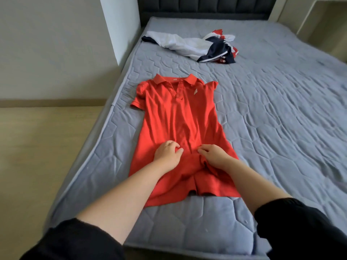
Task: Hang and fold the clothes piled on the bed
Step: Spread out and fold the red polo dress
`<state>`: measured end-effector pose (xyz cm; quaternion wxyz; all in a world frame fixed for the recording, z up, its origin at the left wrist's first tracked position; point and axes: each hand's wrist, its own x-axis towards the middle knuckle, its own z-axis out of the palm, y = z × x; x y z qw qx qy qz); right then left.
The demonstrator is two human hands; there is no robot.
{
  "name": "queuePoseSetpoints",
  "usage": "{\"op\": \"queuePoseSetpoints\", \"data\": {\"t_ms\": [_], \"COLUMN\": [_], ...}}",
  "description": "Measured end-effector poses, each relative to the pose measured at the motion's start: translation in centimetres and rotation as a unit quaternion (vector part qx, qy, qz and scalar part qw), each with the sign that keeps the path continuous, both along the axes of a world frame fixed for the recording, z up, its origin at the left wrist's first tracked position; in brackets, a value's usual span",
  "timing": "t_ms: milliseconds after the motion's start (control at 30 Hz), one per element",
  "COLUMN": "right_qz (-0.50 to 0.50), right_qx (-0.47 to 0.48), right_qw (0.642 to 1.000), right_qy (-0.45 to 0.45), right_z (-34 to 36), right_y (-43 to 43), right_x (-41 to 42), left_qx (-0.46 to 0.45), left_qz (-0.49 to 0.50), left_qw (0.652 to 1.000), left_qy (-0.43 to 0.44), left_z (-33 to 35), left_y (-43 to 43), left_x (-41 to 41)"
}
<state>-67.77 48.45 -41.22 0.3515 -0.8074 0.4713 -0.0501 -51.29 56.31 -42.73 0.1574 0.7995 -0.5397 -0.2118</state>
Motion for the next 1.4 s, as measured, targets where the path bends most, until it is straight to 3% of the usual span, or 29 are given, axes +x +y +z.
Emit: {"op": "queuePoseSetpoints", "data": {"t_ms": [133,233,300,333,400,467,500,567,633,700,767,867,967,1100,1233,1400], "right_qz": [-0.050,0.045,0.062,0.034,-0.027,-0.014,0.021,0.140,0.201,0.164,0.075,0.017,0.061,0.102,0.189,0.209], "right_qx": [0.070,0.031,-0.080,-0.172,-0.356,-0.417,-0.383,-0.222,-0.104,-0.092,-0.104,-0.117,-0.160,-0.161,-0.133,-0.209], "right_qw": [0.996,0.993,0.989,0.982,0.934,0.909,0.919,0.917,0.899,0.922,0.961,0.988,0.985,0.981,0.973,0.949], "right_qy": [0.019,0.105,0.109,0.075,0.003,0.014,0.092,0.300,0.376,0.339,0.246,0.103,0.035,-0.028,0.021,0.113], "right_z": [1.7,2.6,2.8,3.0,3.9,4.8,4.9,4.5,4.1,4.5,5.0,4.7,3.2,2.6,1.8,0.2], "right_y": [3.1,4.9,5.9,6.3,7.1,7.3,7.4,7.7,7.5,7.1,6.6,7.3,8.8,10.7,12.1,13.0], "right_x": [-2.7,-4.6,-5.3,-5.6,-6.1,-6.4,-6.7,-7.5,-8.2,-8.5,-8.3,-7.4,-5.0,-1.5,0.8,1.6], "left_qx": [0.033,0.051,-0.027,-0.115,-0.279,-0.293,-0.253,-0.129,-0.092,-0.129,-0.161,-0.206,-0.110,-0.062,0.007,-0.120], "left_qz": [-0.059,-0.116,-0.153,-0.183,-0.234,-0.267,-0.281,-0.271,-0.218,-0.186,-0.147,0.016,0.159,0.020,-0.121,-0.026], "left_qw": [0.993,0.989,0.987,0.969,0.901,0.872,0.880,0.922,0.954,0.965,0.972,0.978,0.981,0.998,0.991,0.992], "left_qy": [0.095,0.070,-0.047,-0.123,-0.236,-0.288,-0.289,-0.245,-0.182,-0.135,-0.084,-0.007,0.021,0.021,-0.053,-0.029], "left_z": [2.0,2.9,3.4,3.4,3.4,3.4,3.2,3.0,2.6,2.6,2.7,2.4,2.0,1.9,1.8,1.7], "left_y": [3.7,6.6,8.6,9.4,11.3,13.0,13.5,14.1,14.3,14.5,14.6,14.4,14.3,15.6,17.0,17.2], "left_x": [-2.2,-2.6,-2.3,-1.9,-1.0,-0.1,0.3,1.1,1.9,2.7,3.5,4.5,5.7,5.6,4.9,5.8]}}
